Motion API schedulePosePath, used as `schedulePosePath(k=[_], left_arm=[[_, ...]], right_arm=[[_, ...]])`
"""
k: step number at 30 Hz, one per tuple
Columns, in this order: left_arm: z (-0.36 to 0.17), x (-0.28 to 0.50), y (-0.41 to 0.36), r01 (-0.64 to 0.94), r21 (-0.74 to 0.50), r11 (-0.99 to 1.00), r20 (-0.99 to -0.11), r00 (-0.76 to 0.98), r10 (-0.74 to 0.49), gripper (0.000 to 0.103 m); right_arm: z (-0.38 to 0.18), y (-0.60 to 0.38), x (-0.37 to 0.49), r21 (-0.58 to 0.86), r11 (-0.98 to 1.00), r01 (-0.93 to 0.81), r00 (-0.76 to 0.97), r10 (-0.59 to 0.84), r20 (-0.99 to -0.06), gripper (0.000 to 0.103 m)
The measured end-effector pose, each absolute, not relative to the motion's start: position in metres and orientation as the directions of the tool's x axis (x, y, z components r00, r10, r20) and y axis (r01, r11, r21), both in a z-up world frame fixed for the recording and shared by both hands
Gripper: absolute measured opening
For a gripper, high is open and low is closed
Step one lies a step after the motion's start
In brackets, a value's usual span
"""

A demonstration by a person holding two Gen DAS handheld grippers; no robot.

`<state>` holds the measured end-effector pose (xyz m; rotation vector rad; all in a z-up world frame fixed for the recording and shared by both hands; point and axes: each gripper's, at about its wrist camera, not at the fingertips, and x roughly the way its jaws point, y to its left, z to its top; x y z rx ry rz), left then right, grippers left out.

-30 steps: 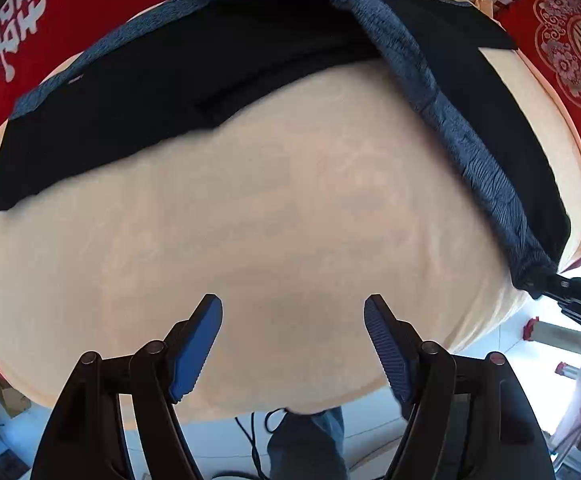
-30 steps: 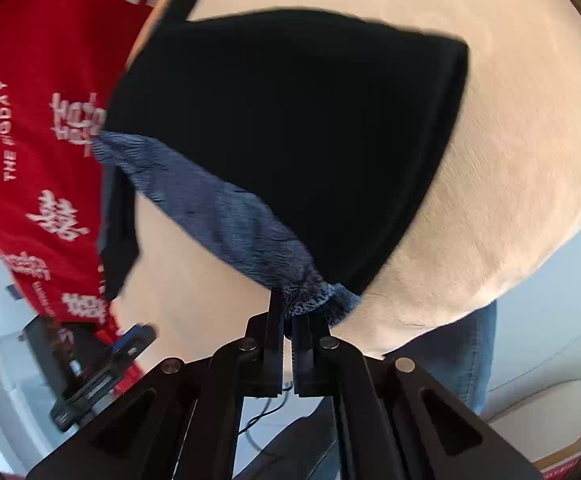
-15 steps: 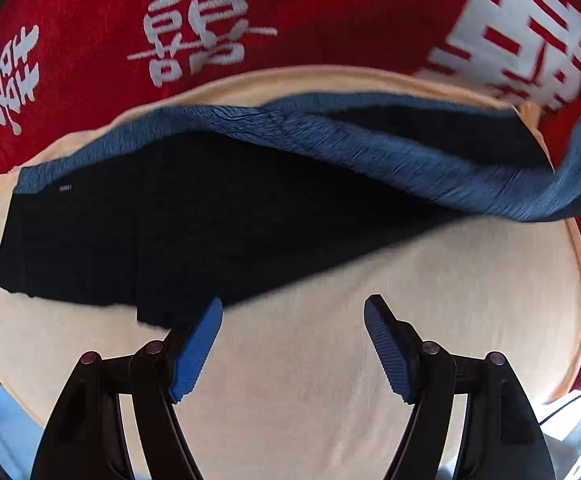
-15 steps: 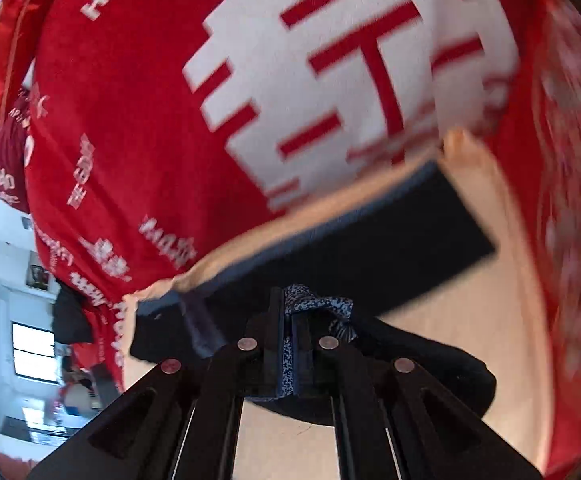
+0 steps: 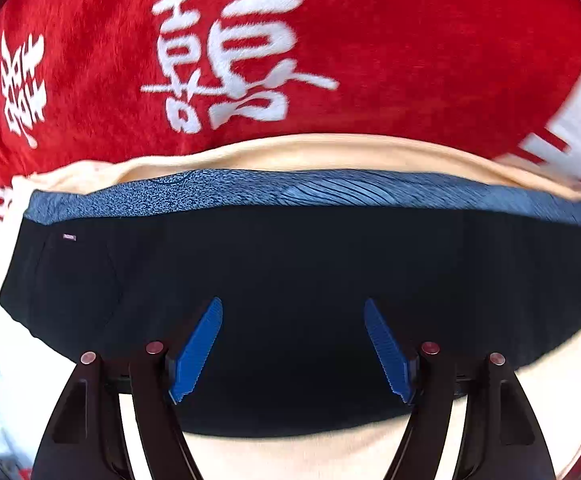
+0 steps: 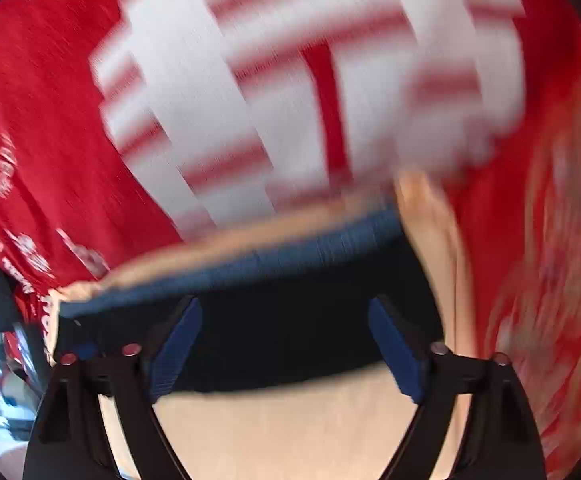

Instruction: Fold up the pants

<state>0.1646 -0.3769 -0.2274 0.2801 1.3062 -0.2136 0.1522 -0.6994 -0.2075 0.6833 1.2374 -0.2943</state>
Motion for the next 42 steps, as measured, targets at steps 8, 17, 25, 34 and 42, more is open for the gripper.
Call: schedulePosePath(k=[8,17,25,34,42], left_arm=[[-0.268,0.174,-0.370,0.339,0.169,0.925,-0.960,0.269,0.076,0.087],[-0.249,0.179,-0.384,0.396,0.165,0.903,-0.968,0.239,0.073,0.087],[-0.266,0.200,-0.427,0.406,0.135,0.904,-0.967,0.254,0.030,0.087],[-0.272,0.247,-0.363,0.252,0.134,0.958,-0.969,0.236,0.073,0.102],[-0.245,0.220,-0.266,0.272,0.202,0.941,-0.961,0.242,0.136,0.102]], right_arm=[[-0.263,-0.739,0.135,0.366,0.564,0.741,0.341,0.154,-0.927,0.014],[-0.237,-0.738,0.122,0.206,0.663,0.720,0.228,0.054,-0.972,0.043],[-0.248,-0.700,0.203,0.242,0.851,0.467,0.272,0.122,-0.954,0.043],[-0.260,-0.722,0.209,0.115,0.840,0.530,0.206,0.004,-0.978,0.040],[-0.239,-0.611,0.161,0.430,0.767,0.476,0.252,0.350,-0.902,0.047]])
